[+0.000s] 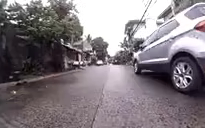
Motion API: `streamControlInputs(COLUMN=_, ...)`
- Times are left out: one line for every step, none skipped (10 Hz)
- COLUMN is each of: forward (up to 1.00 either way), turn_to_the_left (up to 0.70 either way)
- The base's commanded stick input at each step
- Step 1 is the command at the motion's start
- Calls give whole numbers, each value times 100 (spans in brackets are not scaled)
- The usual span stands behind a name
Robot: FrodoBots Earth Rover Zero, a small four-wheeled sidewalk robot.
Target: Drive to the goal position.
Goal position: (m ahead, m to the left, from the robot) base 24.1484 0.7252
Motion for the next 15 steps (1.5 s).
streamControlInputs(forward=100, turn_to_the_left=0)
streamControlInputs(forward=100, turn_to_the_left=0)
streamControlInputs(forward=100, turn_to_the_left=0)
streamControlInputs(forward=100, turn_to_the_left=0)
streamControlInputs(forward=100, turn_to_the_left=0)
streamControlInputs(forward=100, turn_to_the_left=0)
streamControlInputs(forward=100, turn_to_the_left=0)
streamControlInputs(forward=100, turn_to_the_left=0)
streamControlInputs(forward=100, turn_to_the_left=0)
streamControlInputs(forward=100, turn_to_the_left=0)
streamControlInputs(forward=100, turn_to_the_left=0)
streamControlInputs(forward=100, turn_to_the_left=0)
streamControlInputs(forward=100, turn_to_the_left=0)
streamControlInputs(forward=100, turn_to_the_left=0)
streamControlInputs(forward=100, turn_to_the_left=0)
